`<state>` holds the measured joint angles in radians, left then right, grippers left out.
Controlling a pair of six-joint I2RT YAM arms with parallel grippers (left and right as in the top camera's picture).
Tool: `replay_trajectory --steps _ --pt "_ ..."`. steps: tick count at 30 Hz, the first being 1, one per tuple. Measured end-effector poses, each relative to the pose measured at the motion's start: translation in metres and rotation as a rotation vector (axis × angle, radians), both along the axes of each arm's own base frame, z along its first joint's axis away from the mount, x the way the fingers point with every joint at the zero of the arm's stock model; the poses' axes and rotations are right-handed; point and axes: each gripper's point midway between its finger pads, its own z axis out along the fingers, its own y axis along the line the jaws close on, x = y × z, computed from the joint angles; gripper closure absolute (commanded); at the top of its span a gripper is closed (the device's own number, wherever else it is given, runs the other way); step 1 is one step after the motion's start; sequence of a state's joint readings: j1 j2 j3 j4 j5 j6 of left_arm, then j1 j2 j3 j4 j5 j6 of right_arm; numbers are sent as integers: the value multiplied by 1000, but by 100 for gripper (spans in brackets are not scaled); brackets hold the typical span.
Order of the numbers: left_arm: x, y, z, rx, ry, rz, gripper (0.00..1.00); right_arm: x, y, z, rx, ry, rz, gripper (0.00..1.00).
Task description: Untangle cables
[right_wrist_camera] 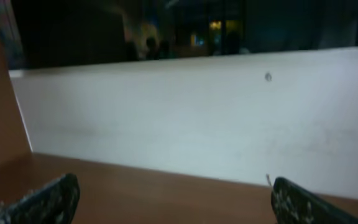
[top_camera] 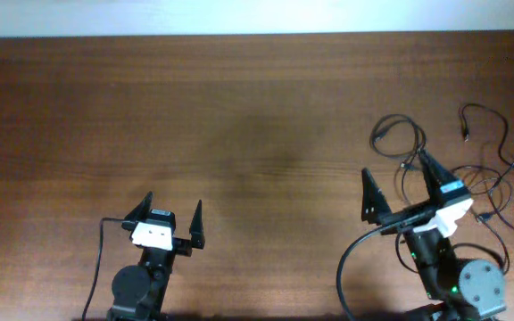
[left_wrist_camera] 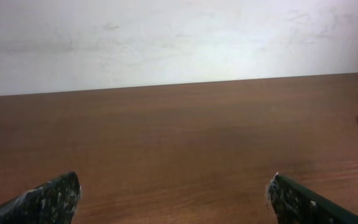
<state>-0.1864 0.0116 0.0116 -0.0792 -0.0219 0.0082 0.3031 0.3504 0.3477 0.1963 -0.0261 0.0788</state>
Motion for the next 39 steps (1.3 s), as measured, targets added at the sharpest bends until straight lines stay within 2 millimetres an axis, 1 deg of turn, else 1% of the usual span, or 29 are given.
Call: replay_trajectory --steps 2,4,7,9,10,12,13,15,16,17,18,19,22,25,39 --pt "0 0 0 0 0 0 1 -2 -1 -13 8 -22 -4 2" --pt "0 0 0 0 -1 0 1 -3 -4 -40 11 -24 -14 1" --pt "0 0 0 0 -1 0 1 -5 -11 -64 24 -37 -50 2" --pt "0 0 0 0 -1 0 1 -5 -13 -82 14 -6 -60 2" --pt "0 0 0 0 -1 0 1 -6 -13 -85 11 4 -59 2" --pt "0 0 0 0 -1 0 1 -9 -12 -84 13 -5 -52 2" --pt "0 0 0 0 -1 0 1 -11 -13 -88 9 6 -50 2" --pt "0 -1 0 0 -1 -3 1 -10 -11 -105 -15 72 -46 2" --pt "0 -1 0 -1 -1 -4 1 -10 -11 -110 -23 94 -43 2" --pt "0 -1 0 -1 -1 -4 1 -9 -11 -125 -41 151 -43 2" --pt "0 -1 0 -1 -1 -4 1 -9 -11 -145 -67 228 -44 2" --pt "0 -1 0 -1 -1 -4 1 -9 -11 -153 -83 254 -44 2" --pt "0 -1 0 -1 -1 -4 1 -9 -11 -153 -162 229 -49 2" --pt "0 -1 0 -1 -1 -4 1 -9 -11 -153 -205 215 -52 2" --pt "0 -1 0 -1 -1 -4 1 -9 -11 -153 -227 208 -53 1"
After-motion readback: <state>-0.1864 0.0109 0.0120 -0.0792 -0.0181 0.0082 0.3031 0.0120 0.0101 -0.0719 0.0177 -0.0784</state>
